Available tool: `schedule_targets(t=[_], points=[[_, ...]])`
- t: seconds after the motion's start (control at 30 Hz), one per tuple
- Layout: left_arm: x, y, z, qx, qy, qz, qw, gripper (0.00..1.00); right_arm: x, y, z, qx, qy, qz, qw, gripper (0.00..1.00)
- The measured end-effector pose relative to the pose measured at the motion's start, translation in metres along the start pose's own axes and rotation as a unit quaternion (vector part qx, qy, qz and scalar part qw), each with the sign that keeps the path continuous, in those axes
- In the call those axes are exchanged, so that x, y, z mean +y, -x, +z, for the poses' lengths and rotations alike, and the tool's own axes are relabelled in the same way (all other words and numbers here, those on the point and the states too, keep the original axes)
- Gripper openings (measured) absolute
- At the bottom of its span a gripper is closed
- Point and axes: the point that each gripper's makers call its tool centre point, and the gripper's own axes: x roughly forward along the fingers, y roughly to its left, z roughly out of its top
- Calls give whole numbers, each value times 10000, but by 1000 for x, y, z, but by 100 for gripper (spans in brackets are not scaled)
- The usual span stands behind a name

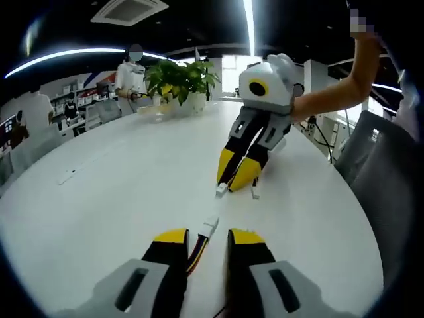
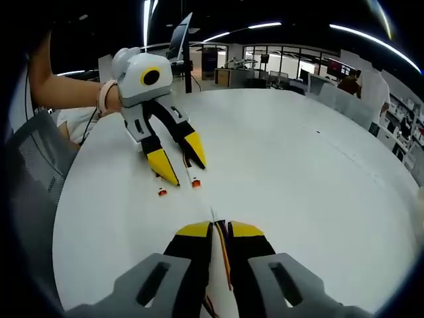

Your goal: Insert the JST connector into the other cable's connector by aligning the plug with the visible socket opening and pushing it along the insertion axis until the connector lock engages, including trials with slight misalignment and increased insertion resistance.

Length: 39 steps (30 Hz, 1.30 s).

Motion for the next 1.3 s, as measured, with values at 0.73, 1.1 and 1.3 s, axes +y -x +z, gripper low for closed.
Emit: schedule_targets(t=[0.73, 1.1, 1.3], points=[[-2, -4, 1, -121, -147, -163, 9997, 1, 0, -1, 2, -95, 89, 71, 9999, 6], [2, -4, 1, -255, 34, -123, 9996, 0, 0, -3, 2, -141, 161, 82, 9997, 5], [2, -2, 1, -246, 28, -121, 9996, 0, 2, -4, 2, -142, 229, 134, 9995, 4]])
